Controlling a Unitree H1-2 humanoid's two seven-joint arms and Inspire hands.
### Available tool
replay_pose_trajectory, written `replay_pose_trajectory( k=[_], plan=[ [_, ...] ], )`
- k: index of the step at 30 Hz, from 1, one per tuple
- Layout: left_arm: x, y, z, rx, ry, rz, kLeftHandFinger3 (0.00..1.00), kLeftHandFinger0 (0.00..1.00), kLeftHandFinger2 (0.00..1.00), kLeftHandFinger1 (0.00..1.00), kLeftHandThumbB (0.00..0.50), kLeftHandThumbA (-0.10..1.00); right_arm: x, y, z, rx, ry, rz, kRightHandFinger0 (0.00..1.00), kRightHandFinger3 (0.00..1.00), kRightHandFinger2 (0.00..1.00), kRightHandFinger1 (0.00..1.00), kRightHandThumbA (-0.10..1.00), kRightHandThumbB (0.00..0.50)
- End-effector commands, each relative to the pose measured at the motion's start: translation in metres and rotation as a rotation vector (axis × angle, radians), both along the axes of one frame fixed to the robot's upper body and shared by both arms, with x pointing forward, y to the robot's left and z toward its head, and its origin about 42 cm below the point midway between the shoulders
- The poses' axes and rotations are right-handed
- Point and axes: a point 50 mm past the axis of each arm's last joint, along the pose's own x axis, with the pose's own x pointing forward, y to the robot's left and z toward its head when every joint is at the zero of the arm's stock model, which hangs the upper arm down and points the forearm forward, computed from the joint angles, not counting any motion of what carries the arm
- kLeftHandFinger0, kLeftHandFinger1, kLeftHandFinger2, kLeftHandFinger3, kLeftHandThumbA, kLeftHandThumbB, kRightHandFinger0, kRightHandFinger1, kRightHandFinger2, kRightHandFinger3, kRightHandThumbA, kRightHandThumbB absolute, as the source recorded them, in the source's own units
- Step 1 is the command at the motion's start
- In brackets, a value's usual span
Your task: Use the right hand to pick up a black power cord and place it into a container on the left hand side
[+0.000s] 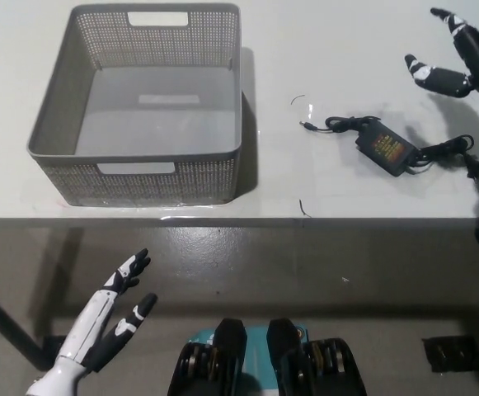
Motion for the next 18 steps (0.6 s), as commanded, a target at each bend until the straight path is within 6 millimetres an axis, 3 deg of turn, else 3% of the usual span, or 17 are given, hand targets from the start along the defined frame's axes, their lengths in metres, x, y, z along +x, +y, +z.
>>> replay_pose_trajectory(
  k=[1, 3, 7, 18],
  plan=[
    [0.004, 0.006, 0.015, 0.013, -0.071, -0.023, 1.0, 1.0, 1.0, 1.0, 0.09, 0.9, 0.006, -0.001, 0.022, -0.025, -0.003, 0.007, 1.0, 1.0, 1.0, 1.0, 0.61, 0.5],
    [0.005, 0.006, 0.016, 0.015, -0.074, -0.023, 1.0, 1.0, 1.0, 1.0, 0.079, 0.88, 0.004, 0.002, 0.021, -0.028, 0.012, 0.013, 1.0, 1.0, 1.0, 1.0, 0.61, 0.5],
    [0.01, 0.006, 0.019, 0.021, -0.078, -0.019, 1.0, 1.0, 1.0, 1.0, 0.104, 0.92, 0.006, 0.008, 0.016, -0.039, 0.034, 0.017, 1.0, 1.0, 1.0, 1.0, 0.59, 0.5],
    [0.012, 0.006, 0.02, 0.027, -0.079, -0.029, 1.0, 1.0, 1.0, 1.0, 0.102, 0.92, 0.01, 0.021, -0.026, -0.054, 0.168, 0.049, 1.0, 1.0, 1.0, 1.0, 0.64, 0.5]
  ],
)
